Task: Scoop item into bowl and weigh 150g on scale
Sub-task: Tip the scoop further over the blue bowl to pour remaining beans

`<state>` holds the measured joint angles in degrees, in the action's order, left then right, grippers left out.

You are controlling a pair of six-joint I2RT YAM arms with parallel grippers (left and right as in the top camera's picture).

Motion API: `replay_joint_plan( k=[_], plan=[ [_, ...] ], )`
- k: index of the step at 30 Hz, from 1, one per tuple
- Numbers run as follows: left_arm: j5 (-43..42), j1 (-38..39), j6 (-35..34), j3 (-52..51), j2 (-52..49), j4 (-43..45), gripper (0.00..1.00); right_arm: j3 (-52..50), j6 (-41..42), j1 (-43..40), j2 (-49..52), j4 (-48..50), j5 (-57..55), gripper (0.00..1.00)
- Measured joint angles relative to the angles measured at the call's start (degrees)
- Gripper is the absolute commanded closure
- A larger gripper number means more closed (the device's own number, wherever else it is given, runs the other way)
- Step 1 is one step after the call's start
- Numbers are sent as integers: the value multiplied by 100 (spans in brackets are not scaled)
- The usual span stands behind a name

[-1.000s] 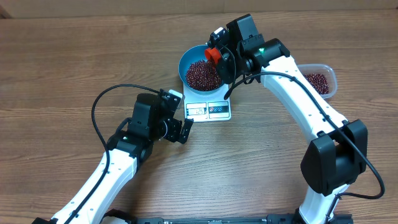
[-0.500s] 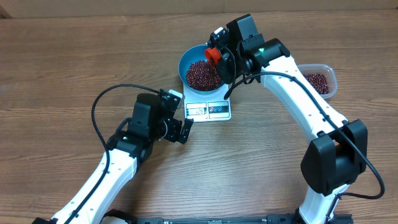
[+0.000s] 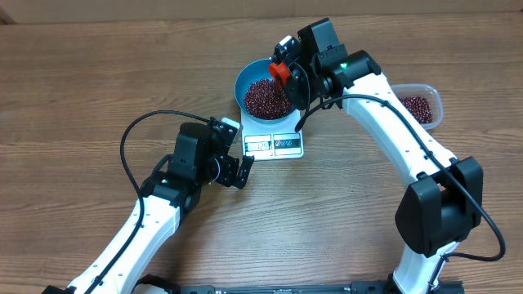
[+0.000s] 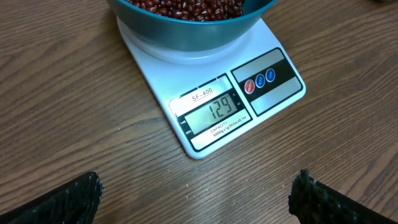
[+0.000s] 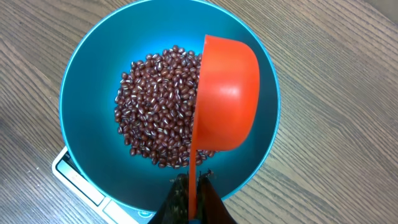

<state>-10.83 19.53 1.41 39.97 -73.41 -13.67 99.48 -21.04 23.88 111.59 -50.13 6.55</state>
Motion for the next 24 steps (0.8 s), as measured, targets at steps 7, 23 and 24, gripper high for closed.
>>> replay_joint_plan(
  k=[7, 23, 24],
  plan=[
    [-2, 0, 0, 0, 0, 0, 1, 0, -46, 0, 0, 0, -9, 96],
    [0, 0, 0, 0, 0, 0, 0, 2, -326, 0, 0, 109, -234, 96],
    [0, 0, 0, 0, 0, 0, 0, 0, -356, 0, 0, 109, -247, 96]
  ],
)
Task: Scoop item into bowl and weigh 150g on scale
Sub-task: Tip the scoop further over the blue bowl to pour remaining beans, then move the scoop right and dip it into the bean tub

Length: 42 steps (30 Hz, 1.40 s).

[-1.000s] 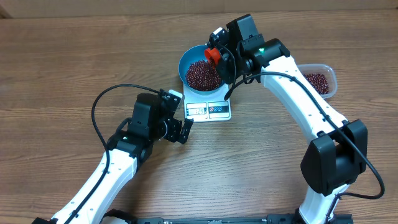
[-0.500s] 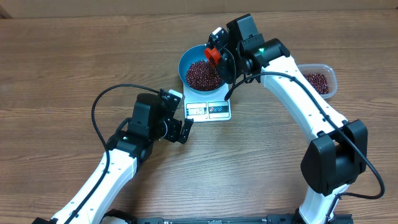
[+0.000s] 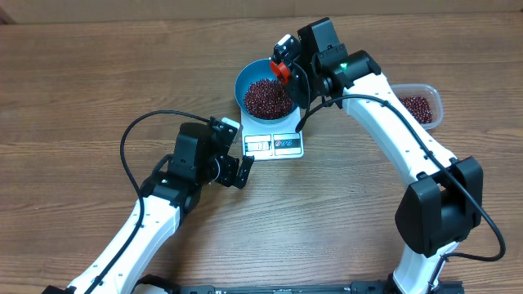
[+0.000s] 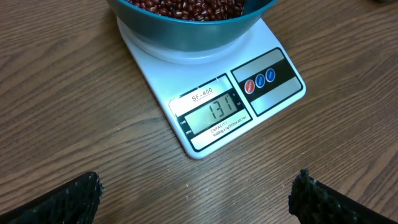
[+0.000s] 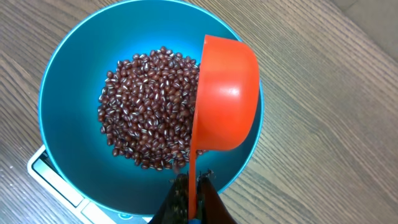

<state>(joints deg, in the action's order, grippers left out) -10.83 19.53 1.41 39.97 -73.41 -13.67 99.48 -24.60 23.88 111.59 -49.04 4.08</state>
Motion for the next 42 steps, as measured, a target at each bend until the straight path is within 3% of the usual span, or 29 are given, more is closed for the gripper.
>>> replay_joint_plan(
  k=[21, 31, 35, 42],
  plan=[
    [0, 0, 0, 0, 0, 0, 0, 7, -660, 15, -186, 326, -367, 96],
    [0, 0, 0, 0, 0, 0, 0, 20, -31, -79, -614, -44, 46, 96],
    [0, 0, 0, 0, 0, 0, 0, 26, 131, -632, -1307, -358, 468, 96],
    [0, 0, 0, 0, 0, 0, 0, 131, 450, -2669, -1958, -1392, 844, 96]
  ],
)
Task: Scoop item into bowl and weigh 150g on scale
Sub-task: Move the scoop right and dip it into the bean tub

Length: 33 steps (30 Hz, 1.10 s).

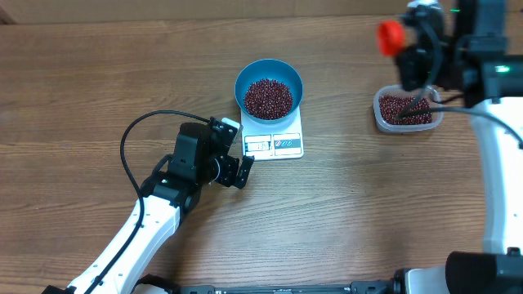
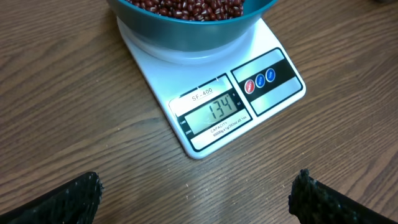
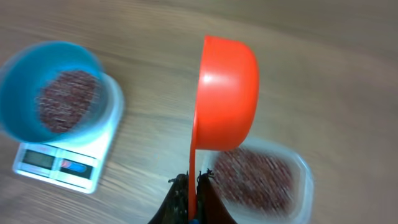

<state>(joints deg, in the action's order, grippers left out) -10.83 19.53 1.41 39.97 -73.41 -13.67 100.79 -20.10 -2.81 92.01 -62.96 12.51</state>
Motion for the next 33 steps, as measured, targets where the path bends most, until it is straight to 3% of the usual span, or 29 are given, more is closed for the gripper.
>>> replay_joint_plan(
  k=[7, 14, 33],
  plan=[
    [0, 0, 2, 0, 0, 0, 0, -258, 79, -1167, 791, -409, -136, 96],
    [0, 0, 0, 0, 0, 0, 0, -308, 199, -1172, 1641, -730, -422, 96],
    [0, 0, 0, 0, 0, 0, 0, -310, 752, -1172, 2411, -575, 59, 96]
  ],
)
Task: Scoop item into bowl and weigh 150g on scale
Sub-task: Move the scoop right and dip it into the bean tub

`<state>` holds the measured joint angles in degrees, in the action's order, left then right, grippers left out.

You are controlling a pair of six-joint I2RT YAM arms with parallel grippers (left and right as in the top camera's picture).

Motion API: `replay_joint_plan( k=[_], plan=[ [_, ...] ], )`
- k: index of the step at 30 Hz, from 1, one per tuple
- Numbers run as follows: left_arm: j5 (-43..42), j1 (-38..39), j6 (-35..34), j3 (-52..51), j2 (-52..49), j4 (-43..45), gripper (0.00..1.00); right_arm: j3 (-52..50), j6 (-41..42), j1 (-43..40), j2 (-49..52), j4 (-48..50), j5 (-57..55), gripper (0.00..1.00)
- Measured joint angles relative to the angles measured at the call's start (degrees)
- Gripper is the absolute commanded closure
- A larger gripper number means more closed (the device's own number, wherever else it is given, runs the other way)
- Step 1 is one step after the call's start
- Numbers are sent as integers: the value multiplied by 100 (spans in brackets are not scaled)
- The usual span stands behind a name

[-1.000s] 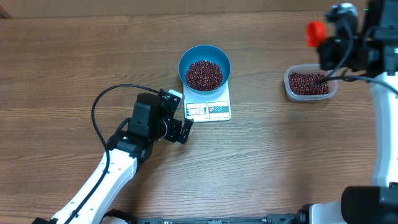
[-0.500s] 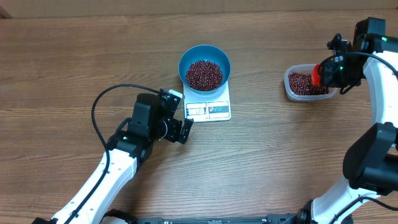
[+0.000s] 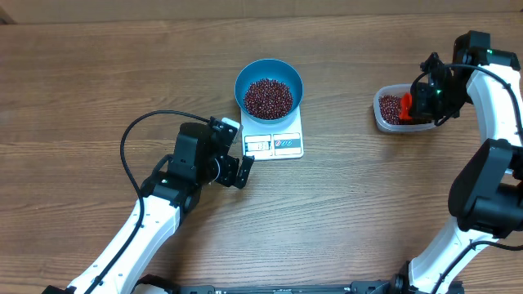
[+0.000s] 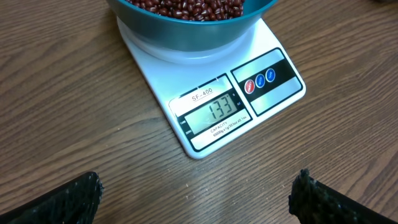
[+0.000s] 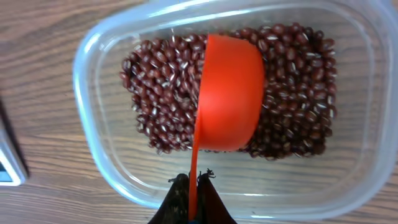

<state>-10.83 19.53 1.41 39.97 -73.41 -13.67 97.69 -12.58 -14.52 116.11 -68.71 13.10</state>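
A blue bowl (image 3: 269, 88) of red beans sits on the white scale (image 3: 274, 144), whose display (image 4: 213, 112) reads 133. At the right, a clear plastic tub (image 3: 402, 111) holds more red beans (image 5: 292, 112). My right gripper (image 5: 193, 186) is shut on the handle of an orange scoop (image 5: 229, 93), whose cup is turned on its side over the tub's beans. My left gripper (image 4: 194, 196) is open just in front of the scale, with nothing between its fingers (image 4: 65, 199).
The bare wooden table (image 3: 98, 73) spreads around the scale and tub. The left arm's black cable (image 3: 135, 131) loops over the table to the left of the scale.
My right gripper has come down from above the tub, so the scoop is now in the tub over the beans. The scale reading went from 134 to 133. The left arm has not moved.
The scoop was tipped over the blue bowl with the scale at 129, then 131. Then my right gripper held the scoop high over the bean tub at the right, scale 134. Now the scoop is down in the tub, scale 133.
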Motion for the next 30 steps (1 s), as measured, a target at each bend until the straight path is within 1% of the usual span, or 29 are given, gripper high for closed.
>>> replay_joint_plan(
  k=[13, 19, 24, 27, 30],
  plan=[
    [0, 0, 0, 0, 0, 0, 0, 0, 138, 131, 175, -162, 372, 96],
    [0, 0, 0, 0, 0, -2, 0, 0, -92, 57, 203, -275, 1029, 96],
    [0, 0, 0, 0, 0, 0, 0, 0, -144, -258, 236, -365, 1322, 96],
    [0, 0, 0, 0, 0, 0, 0, 0, -181, -632, 240, -428, 1648, 96],
    [0, 0, 0, 0, 0, 0, 0, 0, -496, -1069, 245, -667, 2288, 96]
  ],
)
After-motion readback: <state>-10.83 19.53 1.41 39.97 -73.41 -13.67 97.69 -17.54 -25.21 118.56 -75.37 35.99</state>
